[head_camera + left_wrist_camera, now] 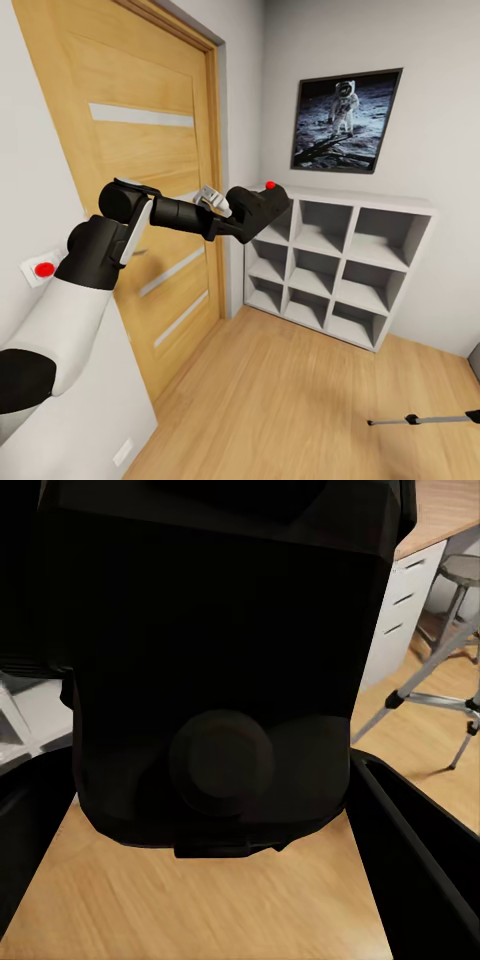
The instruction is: Attach the digital camera to the camera tripod in the bedroom.
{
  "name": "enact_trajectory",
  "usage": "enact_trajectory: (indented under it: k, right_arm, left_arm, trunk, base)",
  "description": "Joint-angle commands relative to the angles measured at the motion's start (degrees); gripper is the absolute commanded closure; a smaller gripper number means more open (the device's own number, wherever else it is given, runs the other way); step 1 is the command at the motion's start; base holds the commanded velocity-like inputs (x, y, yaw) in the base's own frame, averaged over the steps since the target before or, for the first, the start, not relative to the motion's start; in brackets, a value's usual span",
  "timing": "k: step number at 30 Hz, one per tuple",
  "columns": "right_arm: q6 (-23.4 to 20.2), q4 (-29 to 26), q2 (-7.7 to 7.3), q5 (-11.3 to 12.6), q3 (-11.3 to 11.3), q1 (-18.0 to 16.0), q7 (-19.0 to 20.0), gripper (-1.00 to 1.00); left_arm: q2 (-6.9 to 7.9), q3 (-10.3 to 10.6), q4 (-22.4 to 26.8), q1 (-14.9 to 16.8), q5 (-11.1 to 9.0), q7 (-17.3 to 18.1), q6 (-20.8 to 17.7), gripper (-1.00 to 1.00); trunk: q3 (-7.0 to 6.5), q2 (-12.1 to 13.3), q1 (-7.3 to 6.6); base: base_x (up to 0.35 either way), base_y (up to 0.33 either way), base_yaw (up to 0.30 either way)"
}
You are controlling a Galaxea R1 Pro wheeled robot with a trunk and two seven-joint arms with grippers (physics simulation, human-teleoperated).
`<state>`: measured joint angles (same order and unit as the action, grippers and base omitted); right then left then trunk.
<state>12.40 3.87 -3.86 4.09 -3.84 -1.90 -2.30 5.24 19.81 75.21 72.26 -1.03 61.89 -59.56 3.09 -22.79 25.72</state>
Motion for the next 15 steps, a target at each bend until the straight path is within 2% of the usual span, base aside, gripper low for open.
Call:
enact_trajectory:
  k: [1, 6, 15]
  right_arm:
    - [0.5, 0.26, -0.01, 0.3, -0.36, -0.12, 0.11, -1.0]
    - [0.51, 0.26, -0.01, 0.3, -0.37, -0.12, 0.11, -1.0]
    - [0.5, 0.26, -0.01, 0.3, -0.37, -0.12, 0.11, -1.0]
  left_arm:
    - [0.04, 0.06, 0.02, 0.08, -0.21, 0.07, -0.44, 1.0]
    - [0.09, 0.07, 0.02, 0.08, -0.21, 0.06, -0.44, 1.0]
    - [0.12, 0.14, 0.02, 0.08, -0.22, 0.07, -0.44, 1.0]
  trunk:
    - [0.13, -0.13, 0.06]
    - [0.13, -0.13, 0.06]
    - [0.13, -0.13, 0.06]
  base:
    - [0.227, 0.008, 0.0]
    - [0.092, 0.003, 0.0]
    - [0.014, 0.0, 0.0]
